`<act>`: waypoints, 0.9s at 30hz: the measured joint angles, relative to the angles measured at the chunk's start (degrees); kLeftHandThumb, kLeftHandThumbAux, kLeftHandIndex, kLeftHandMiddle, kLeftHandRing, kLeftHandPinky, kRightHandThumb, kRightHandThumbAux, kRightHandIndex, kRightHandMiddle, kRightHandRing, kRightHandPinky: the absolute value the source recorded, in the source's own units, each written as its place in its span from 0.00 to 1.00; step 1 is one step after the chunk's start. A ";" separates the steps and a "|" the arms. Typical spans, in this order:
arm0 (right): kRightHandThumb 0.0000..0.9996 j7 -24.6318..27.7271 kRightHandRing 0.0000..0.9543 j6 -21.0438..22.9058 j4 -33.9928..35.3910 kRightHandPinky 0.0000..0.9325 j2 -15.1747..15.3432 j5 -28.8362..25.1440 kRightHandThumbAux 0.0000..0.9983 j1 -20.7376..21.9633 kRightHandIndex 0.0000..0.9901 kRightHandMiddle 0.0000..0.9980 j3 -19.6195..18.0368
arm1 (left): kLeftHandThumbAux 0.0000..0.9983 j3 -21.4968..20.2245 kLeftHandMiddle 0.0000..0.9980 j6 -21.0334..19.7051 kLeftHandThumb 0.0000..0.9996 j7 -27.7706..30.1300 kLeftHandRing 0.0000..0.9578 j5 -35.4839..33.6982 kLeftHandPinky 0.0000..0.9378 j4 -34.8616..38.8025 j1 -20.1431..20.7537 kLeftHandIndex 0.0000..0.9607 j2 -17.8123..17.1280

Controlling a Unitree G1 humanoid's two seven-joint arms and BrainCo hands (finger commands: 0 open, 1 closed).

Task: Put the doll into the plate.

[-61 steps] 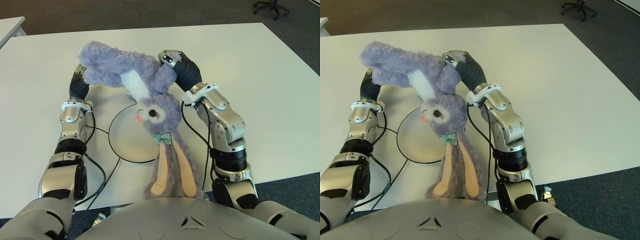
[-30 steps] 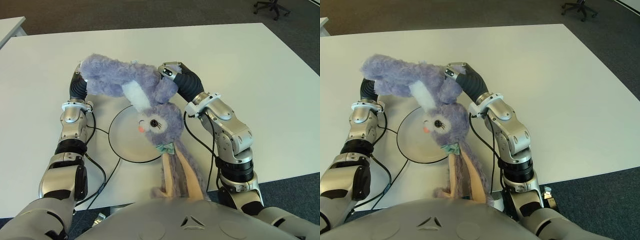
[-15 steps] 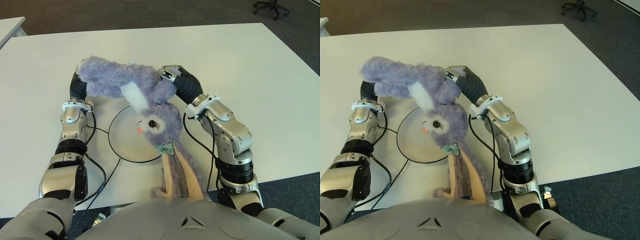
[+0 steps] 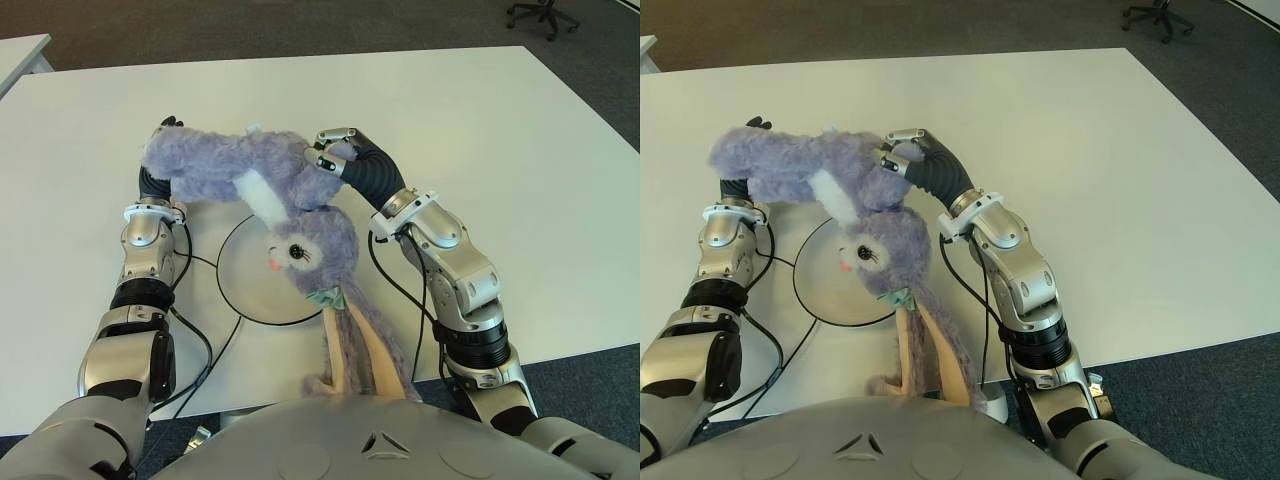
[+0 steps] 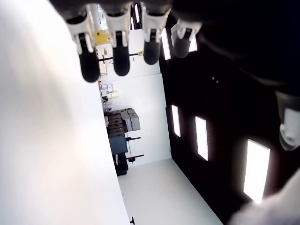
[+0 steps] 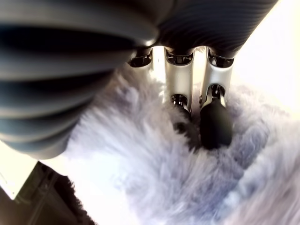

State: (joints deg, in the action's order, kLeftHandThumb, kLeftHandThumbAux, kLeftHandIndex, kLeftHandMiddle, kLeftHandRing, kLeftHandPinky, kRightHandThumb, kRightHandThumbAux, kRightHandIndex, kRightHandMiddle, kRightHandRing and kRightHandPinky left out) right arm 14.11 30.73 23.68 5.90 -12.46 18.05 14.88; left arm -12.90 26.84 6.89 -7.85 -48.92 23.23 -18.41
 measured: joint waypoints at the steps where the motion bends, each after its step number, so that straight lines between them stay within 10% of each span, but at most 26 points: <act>1: 0.00 0.18 0.13 -0.74 -0.53 0.14 0.01 0.41 0.56 0.00 0.06 0.09 0.18 | 0.44 0.01 0.09 0.04 0.00 0.00 0.13 0.00 0.20 0.00 0.00 0.00 0.04; 27: 0.03 0.68 0.05 -2.63 -3.30 0.11 -1.06 2.08 0.65 0.00 0.04 0.03 0.15 | 0.43 0.11 0.09 0.15 0.00 0.00 0.14 -0.02 0.22 -0.02 -0.01 0.00 0.10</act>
State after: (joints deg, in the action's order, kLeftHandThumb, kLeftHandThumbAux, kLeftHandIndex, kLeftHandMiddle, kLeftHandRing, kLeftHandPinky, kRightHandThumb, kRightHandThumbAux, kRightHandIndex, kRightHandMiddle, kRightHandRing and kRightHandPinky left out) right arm 14.78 28.11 20.38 4.84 -10.37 18.05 15.03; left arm -12.79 26.99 6.89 -7.87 -48.93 23.22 -18.31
